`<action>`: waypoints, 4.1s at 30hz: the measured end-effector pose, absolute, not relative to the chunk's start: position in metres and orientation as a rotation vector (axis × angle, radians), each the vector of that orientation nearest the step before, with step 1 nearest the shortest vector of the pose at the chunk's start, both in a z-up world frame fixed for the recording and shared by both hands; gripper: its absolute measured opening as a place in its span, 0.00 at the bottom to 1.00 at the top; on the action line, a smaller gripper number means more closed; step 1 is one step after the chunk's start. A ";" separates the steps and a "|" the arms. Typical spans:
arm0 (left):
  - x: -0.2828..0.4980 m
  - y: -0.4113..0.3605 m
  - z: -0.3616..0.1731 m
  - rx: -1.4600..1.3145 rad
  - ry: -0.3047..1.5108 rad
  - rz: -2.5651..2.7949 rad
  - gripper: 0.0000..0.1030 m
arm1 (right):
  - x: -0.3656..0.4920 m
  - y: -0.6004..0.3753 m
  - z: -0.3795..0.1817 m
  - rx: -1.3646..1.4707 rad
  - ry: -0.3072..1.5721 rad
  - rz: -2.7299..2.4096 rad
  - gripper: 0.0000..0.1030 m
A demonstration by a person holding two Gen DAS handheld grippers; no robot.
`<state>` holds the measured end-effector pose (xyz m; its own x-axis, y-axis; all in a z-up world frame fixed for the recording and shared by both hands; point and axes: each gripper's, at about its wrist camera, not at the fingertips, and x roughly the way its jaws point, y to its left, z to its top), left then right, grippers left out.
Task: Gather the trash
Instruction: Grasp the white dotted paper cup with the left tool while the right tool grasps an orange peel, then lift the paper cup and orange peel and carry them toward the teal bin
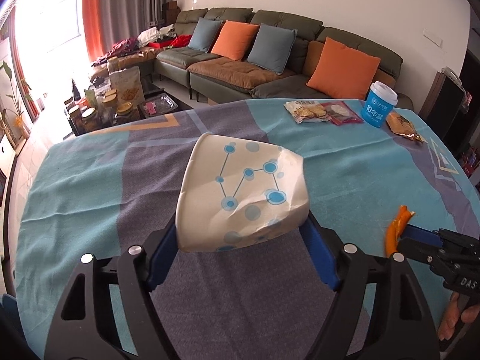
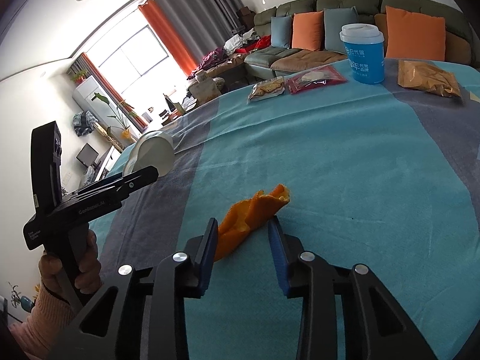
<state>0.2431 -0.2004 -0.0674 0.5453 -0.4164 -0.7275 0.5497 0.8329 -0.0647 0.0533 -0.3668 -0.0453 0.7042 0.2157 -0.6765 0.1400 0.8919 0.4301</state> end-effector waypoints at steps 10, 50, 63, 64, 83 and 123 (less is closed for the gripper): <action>0.207 -0.171 -0.056 0.145 0.786 -0.583 0.74 | 0.054 -0.364 -0.046 0.493 0.800 0.090 0.14; 0.122 -0.083 -0.046 0.112 0.754 -0.489 0.74 | 0.042 -0.325 -0.038 0.442 0.788 0.154 0.17; 0.109 -0.060 -0.039 0.093 0.745 -0.445 0.74 | 0.042 -0.285 -0.017 0.386 0.730 0.289 0.17; 0.108 -0.058 -0.039 0.091 0.745 -0.443 0.74 | 0.043 -0.282 -0.017 0.382 0.731 0.299 0.17; 0.100 -0.027 -0.035 0.065 0.738 -0.382 0.74 | 0.053 -0.232 -0.008 0.320 0.732 0.415 0.17; 0.093 0.018 -0.033 0.010 0.721 -0.278 0.74 | 0.077 -0.168 -0.007 0.234 0.743 0.534 0.17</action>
<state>0.0930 0.0183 -0.0332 0.7157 -0.2478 -0.6529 0.2544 0.9632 -0.0866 0.0773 -0.1678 -0.0075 0.6112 0.5391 -0.5794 -0.3775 0.8421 0.3853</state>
